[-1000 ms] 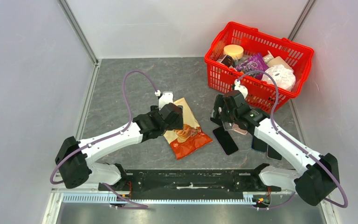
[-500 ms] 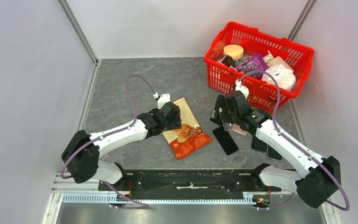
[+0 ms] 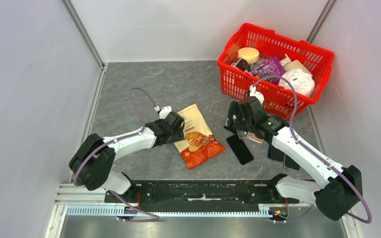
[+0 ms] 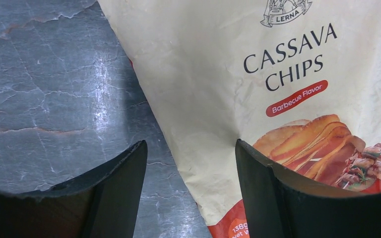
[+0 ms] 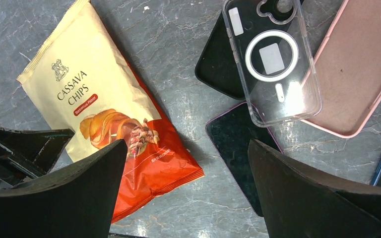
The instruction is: Put the phone into the phone case
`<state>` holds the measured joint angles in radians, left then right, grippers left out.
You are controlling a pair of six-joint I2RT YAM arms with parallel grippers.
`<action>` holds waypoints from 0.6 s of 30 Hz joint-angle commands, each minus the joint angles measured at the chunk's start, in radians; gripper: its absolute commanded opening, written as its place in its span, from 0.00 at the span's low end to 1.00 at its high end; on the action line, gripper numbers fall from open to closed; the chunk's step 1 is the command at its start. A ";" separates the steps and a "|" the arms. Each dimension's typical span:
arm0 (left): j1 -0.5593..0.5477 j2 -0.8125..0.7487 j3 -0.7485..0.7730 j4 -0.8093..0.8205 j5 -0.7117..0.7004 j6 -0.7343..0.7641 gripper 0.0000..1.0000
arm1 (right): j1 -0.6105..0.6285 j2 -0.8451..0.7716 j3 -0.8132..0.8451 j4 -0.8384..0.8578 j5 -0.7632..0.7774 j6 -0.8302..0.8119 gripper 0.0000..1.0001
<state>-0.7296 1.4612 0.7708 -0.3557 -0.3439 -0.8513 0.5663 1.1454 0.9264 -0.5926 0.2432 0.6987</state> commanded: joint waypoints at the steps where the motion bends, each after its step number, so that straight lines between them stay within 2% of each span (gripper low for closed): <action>1: 0.003 -0.028 0.022 0.035 -0.012 -0.003 0.72 | -0.002 0.010 0.009 0.013 -0.011 0.005 0.99; 6: 0.000 -0.007 0.039 0.006 -0.021 -0.013 0.72 | -0.002 0.018 0.015 0.014 -0.012 0.005 0.99; 11: 0.001 -0.031 0.015 0.044 -0.002 -0.008 0.72 | -0.003 0.008 0.011 0.013 -0.010 0.005 0.99; 15: -0.026 -0.042 0.096 0.047 0.020 0.034 0.72 | -0.001 0.004 0.024 -0.008 0.019 -0.003 0.99; 18: -0.062 0.009 0.189 0.080 0.055 0.037 0.73 | -0.002 -0.016 0.041 -0.059 0.097 -0.008 0.99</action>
<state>-0.7486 1.4525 0.8249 -0.3527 -0.3298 -0.8440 0.5667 1.1614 0.9264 -0.6022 0.2493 0.6979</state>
